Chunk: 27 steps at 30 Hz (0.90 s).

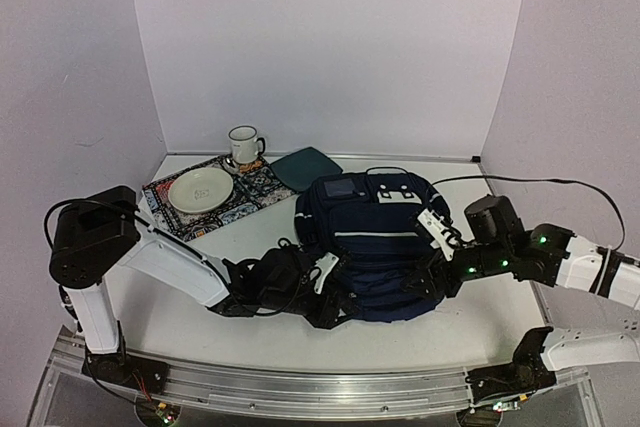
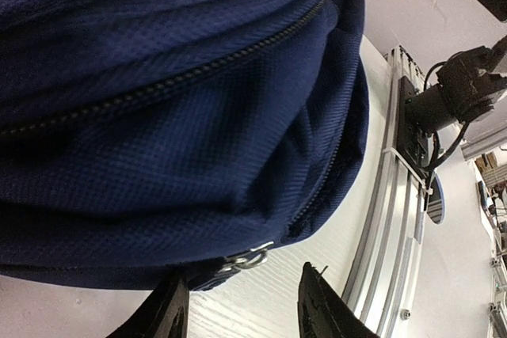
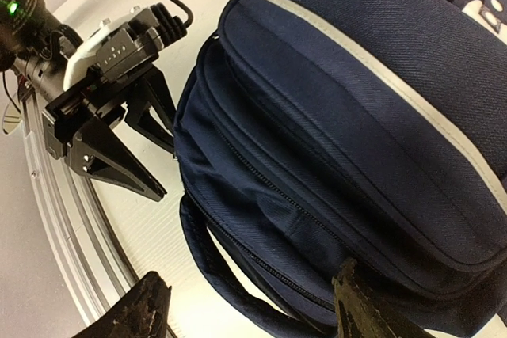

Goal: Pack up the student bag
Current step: Hold the largest pocket of the student bag.

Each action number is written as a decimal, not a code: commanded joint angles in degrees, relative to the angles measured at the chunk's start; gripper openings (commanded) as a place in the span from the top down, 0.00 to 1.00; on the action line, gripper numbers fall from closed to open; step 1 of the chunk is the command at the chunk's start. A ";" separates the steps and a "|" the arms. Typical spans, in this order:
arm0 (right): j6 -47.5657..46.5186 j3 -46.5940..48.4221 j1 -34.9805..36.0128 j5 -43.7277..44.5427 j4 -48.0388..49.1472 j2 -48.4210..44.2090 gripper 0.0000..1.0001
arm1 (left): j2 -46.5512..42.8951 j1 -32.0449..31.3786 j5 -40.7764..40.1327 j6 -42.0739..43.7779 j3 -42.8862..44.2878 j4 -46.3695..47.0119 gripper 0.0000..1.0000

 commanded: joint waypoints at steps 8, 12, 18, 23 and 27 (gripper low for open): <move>-4.18 3.45 3.88 -0.03 0.64 3.79 0.29 | 2.87 0.29 1.55 0.53 0.78 8.51 0.61; -5.10 3.69 5.39 0.28 0.96 5.42 0.29 | 3.51 1.03 0.77 -0.29 -0.21 10.34 0.57; -6.12 4.18 6.94 0.44 1.01 7.07 0.29 | 4.10 2.45 0.95 -0.77 -2.00 12.63 0.50; -6.72 4.35 7.60 0.57 1.06 8.15 0.29 | 4.29 2.60 0.67 -0.29 -2.19 13.43 0.50; -7.69 4.61 8.03 0.92 1.04 9.07 0.29 | 4.95 2.68 2.75 0.57 -1.50 14.47 0.55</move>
